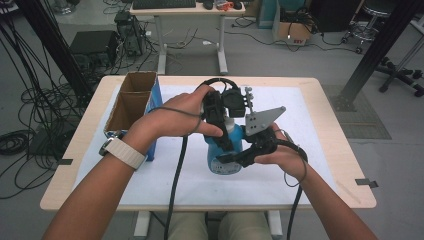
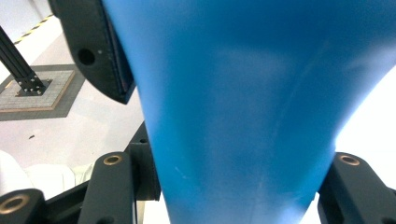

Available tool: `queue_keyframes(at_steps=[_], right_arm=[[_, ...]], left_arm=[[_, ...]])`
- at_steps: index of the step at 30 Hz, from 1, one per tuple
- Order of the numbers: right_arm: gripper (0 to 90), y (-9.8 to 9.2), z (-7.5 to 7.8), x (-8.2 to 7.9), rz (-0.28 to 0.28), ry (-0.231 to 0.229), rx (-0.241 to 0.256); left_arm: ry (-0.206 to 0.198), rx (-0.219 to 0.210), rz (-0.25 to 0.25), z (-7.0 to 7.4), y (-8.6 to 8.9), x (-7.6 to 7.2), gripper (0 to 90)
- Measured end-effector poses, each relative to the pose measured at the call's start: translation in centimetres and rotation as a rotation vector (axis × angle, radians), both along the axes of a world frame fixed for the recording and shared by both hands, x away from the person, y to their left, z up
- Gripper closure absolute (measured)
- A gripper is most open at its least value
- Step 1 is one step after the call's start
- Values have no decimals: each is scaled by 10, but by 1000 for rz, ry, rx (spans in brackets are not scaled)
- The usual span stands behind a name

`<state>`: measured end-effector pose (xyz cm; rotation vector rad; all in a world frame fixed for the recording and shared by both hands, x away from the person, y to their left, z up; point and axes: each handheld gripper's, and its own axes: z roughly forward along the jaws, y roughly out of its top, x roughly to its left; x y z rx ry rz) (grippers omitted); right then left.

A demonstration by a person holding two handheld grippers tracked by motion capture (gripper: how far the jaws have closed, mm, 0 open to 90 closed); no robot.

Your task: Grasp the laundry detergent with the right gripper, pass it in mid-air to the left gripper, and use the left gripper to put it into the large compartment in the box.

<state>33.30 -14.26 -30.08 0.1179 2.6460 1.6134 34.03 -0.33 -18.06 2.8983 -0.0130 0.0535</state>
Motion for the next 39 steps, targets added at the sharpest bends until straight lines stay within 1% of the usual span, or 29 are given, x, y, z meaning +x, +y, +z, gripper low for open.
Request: queue_keyframes(at_steps=[8, 11, 12, 18, 20, 21, 26, 27, 28, 36, 37, 39], right_arm=[[432, 0, 1, 0, 1, 1, -3], [432, 0, 1, 0, 8, -9, 1], [432, 0, 2, -1, 1, 0, 0], [432, -1, 3, -1, 2, -5, -1], [432, -1, 3, -1, 2, -4, -3], [432, -1, 3, -1, 0, -5, -3], [432, -1, 3, 0, 4, -8, -2], [432, -1, 3, 0, 4, -8, -2], [432, -1, 2, 0, 6, -8, -2], [432, 0, 3, 0, 6, -5, -5], [432, 0, 3, 1, 11, -14, -5], [432, 0, 3, 1, 12, -15, -4]], left_arm=[[-2, -4, 2, 1, 0, 0, 372], [-5, -4, 0, 2, 0, -1, 372], [-4, -1, 0, 2, 0, -1, 372], [-3, -1, 4, 2, 0, -1, 372], [-5, -1, -7, 2, 0, 0, 372], [-3, -3, 2, 2, 0, -1, 372], [-4, -4, 4, 2, 0, -1, 372], [-2, -2, -6, 2, 0, 0, 372], [-5, -3, 3, 2, 0, -1, 372], [1, 0, 7, 2, 1, 0, 372], [1, 1, 7, 2, 1, -1, 372], [-1, 0, 6, 2, 1, -1, 372]])
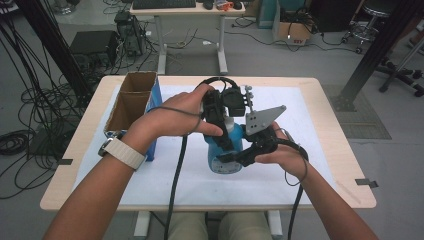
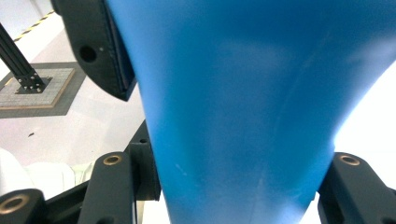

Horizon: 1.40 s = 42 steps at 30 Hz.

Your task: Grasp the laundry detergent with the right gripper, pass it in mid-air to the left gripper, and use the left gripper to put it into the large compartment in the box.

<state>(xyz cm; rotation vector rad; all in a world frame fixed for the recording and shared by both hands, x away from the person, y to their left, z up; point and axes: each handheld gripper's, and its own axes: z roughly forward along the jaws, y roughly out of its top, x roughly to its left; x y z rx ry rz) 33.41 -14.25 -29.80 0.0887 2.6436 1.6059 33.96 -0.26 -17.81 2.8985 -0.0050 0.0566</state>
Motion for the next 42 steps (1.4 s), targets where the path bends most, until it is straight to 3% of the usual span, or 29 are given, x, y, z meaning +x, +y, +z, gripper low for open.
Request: queue_keyframes(at_steps=[42], right_arm=[[431, 1, 3, 0, -9, 1, -15]], left_arm=[[-7, -1, 1, 1, 1, 1, 372]])
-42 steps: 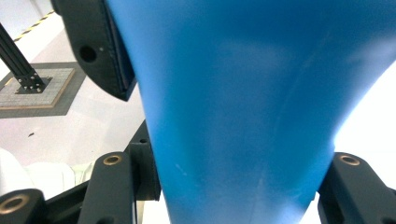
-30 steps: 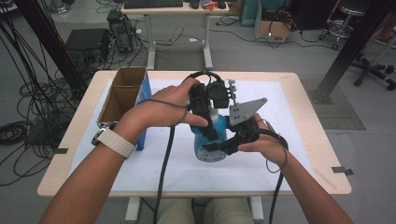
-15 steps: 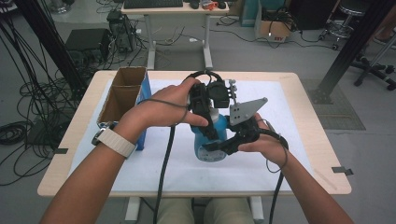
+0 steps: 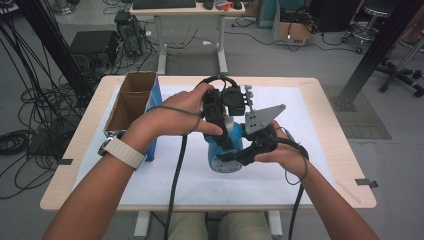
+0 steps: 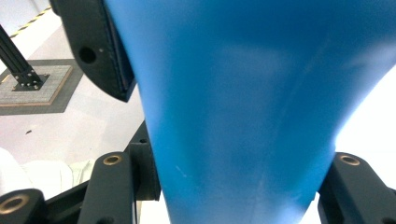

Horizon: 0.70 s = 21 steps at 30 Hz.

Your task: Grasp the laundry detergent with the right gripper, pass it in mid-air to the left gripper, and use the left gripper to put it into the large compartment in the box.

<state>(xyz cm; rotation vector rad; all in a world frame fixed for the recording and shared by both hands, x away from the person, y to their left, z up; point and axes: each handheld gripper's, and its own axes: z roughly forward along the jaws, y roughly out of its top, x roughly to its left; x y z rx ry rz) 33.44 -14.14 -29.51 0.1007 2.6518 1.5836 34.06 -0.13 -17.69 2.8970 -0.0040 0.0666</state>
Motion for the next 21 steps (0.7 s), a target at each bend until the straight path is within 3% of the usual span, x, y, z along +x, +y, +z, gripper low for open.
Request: queue_keyframes(at_steps=[21], right_arm=[[431, -1, 2, -2, 2, -7, -2]], left_arm=[[-3, -3, 2, 2, -1, -3, 372]])
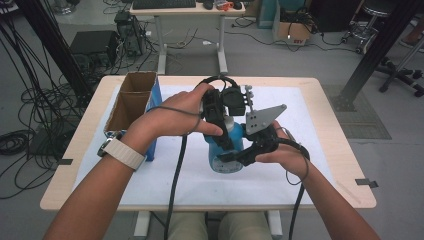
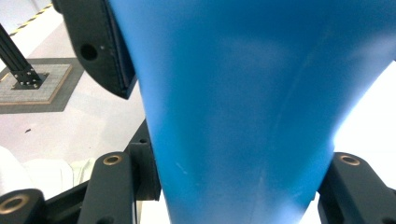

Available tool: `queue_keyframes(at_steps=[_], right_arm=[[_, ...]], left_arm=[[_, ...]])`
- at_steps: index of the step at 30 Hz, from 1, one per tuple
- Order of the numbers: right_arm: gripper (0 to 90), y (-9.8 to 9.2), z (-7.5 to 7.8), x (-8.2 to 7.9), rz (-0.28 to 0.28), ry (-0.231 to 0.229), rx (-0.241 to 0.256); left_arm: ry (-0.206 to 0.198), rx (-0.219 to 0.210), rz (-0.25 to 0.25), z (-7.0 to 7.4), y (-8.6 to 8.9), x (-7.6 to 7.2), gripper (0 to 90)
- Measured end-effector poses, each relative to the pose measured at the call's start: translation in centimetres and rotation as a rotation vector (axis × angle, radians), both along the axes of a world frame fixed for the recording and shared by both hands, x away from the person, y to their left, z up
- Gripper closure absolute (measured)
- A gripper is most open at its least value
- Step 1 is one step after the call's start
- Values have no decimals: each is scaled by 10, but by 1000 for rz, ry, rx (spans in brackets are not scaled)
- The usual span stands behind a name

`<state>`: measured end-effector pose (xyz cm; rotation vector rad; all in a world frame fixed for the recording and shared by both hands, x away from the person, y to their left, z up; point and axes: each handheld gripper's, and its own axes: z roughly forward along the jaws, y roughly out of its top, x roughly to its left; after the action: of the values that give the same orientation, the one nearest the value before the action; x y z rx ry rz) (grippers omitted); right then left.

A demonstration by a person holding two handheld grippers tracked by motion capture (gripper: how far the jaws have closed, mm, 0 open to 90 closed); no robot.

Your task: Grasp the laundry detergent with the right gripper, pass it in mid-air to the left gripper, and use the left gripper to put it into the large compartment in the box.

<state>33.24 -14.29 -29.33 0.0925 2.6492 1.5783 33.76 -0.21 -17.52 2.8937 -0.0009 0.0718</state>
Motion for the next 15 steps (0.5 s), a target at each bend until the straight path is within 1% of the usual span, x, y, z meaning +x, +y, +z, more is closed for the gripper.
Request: queue_keyframes(at_steps=[13, 15], right_arm=[[430, -1, 1, -1, -2, -1, 7], [430, -1, 1, -1, 2, -3, 9]], left_arm=[[-1, 8, 2, 1, -2, -1, 372], [-3, 11, -7, 2, -3, -1, 372]])
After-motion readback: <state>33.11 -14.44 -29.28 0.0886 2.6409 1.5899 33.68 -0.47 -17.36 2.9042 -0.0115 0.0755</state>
